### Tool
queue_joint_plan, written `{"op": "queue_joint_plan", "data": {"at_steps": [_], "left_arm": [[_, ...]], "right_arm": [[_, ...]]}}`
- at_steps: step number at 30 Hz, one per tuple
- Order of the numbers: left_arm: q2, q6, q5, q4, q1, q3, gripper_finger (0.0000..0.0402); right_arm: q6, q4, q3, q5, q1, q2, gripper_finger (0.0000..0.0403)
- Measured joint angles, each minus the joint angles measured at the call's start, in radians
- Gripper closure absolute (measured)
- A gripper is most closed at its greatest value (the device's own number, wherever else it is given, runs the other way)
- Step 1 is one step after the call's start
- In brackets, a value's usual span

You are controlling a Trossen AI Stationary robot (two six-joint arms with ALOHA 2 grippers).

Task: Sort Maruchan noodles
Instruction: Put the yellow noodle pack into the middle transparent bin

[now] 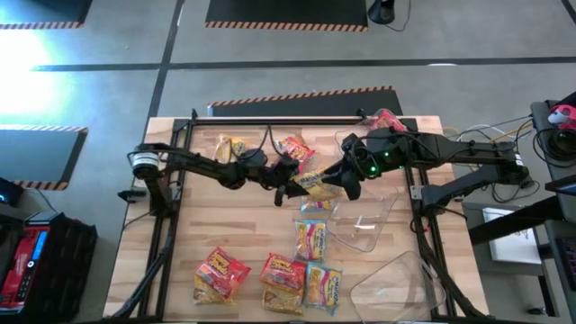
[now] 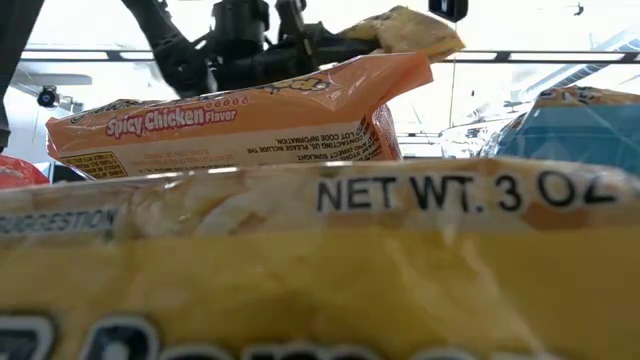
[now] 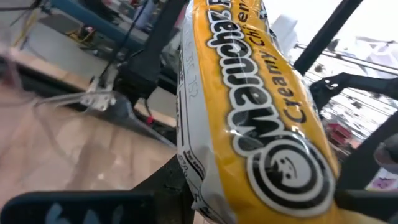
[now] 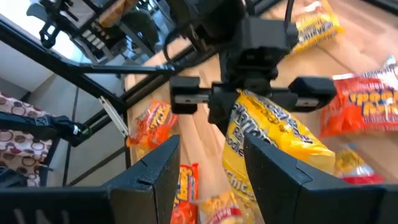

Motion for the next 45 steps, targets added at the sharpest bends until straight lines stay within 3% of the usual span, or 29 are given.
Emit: {"op": "queue_joint_plan", "data": {"at_steps": [11, 22, 31, 45], "left_arm": [[0.119, -0.010, 0.201, -0.054, 0.000, 0.118, 0.0315], [0.126, -0.007, 0.234, -0.113, 0.000, 0.123, 0.0315], [0.125, -0.035, 0.380, -0.136, -0.010, 0.124, 0.0315], [0.123, -0.027, 0.382, -0.145, -0.017, 0.145, 0.0315]], "right_arm": [[0.021, -0.171, 0.000, -0.046, 0.000, -0.038, 0.0233], [0.063, -0.295, -0.001, -0.095, 0.000, -0.018, 0.0185], [0.015, -0.290, -0.002, -0.097, -0.001, 0.010, 0.0162], [0.015, -0.238, -0.007, -0.098, -0.001, 0.056, 0.0156]]}}
